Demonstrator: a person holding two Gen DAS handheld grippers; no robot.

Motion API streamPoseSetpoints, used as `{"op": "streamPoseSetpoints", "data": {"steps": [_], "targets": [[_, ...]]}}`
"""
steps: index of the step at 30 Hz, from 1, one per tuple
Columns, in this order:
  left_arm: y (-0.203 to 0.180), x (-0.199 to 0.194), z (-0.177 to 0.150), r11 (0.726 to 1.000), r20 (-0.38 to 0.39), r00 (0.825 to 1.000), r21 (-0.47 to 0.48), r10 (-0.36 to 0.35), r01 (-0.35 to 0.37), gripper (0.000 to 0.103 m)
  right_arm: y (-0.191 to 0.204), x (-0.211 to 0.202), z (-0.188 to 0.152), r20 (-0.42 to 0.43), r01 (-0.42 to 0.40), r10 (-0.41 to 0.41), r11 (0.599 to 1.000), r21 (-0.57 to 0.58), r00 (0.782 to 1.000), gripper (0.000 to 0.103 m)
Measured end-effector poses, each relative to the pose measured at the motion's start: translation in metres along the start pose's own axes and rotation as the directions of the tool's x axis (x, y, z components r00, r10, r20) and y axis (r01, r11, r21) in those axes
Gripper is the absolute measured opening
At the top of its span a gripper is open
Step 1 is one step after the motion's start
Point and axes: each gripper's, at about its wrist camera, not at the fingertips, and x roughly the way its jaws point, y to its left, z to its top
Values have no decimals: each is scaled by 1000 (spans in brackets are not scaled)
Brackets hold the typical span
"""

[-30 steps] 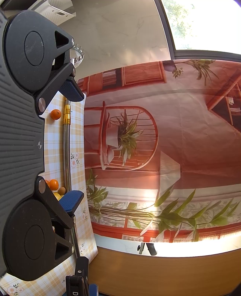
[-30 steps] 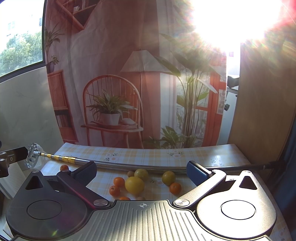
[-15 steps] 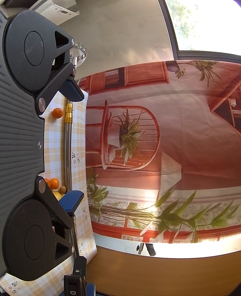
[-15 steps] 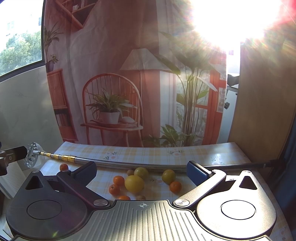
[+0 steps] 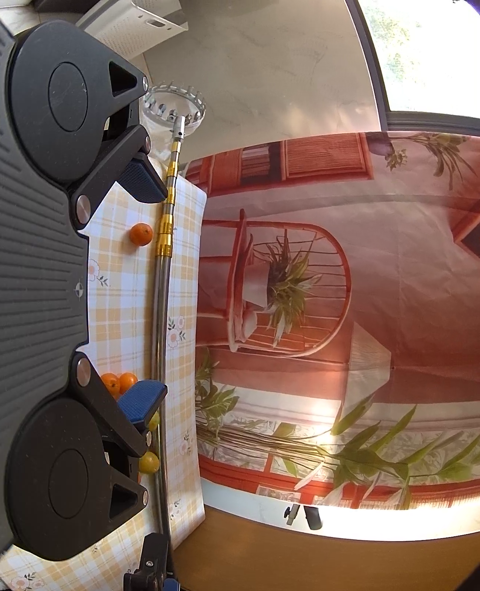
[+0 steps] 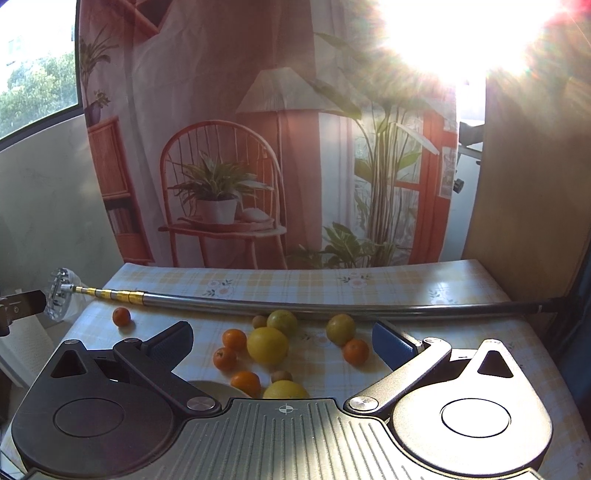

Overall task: Organize fruits
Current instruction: 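Grasp a small tangerine with the left tool while the right tool approaches an orange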

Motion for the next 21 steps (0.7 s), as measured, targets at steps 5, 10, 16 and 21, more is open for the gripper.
{"op": "streamPoseSetpoints", "data": {"steps": [5, 10, 16, 21], "targets": [[19, 24, -8, 999, -76, 996, -30, 35, -37, 103, -6, 22, -8, -38, -4, 5, 1000, 13, 999, 103], [43, 45, -19, 995, -136, 988, -65, 71, -81, 102, -14, 43, -13, -66, -49, 52, 997, 53, 996, 103], [61, 66, -25, 991, -193, 980, -108, 57, -79, 102, -19, 64, -17, -103, -58, 64, 997, 57, 993, 103], [65, 79, -15, 993, -198, 979, -103, 38, -60, 97, -20, 73, -8, -87, -41, 44, 999, 35, 995, 103]]}}
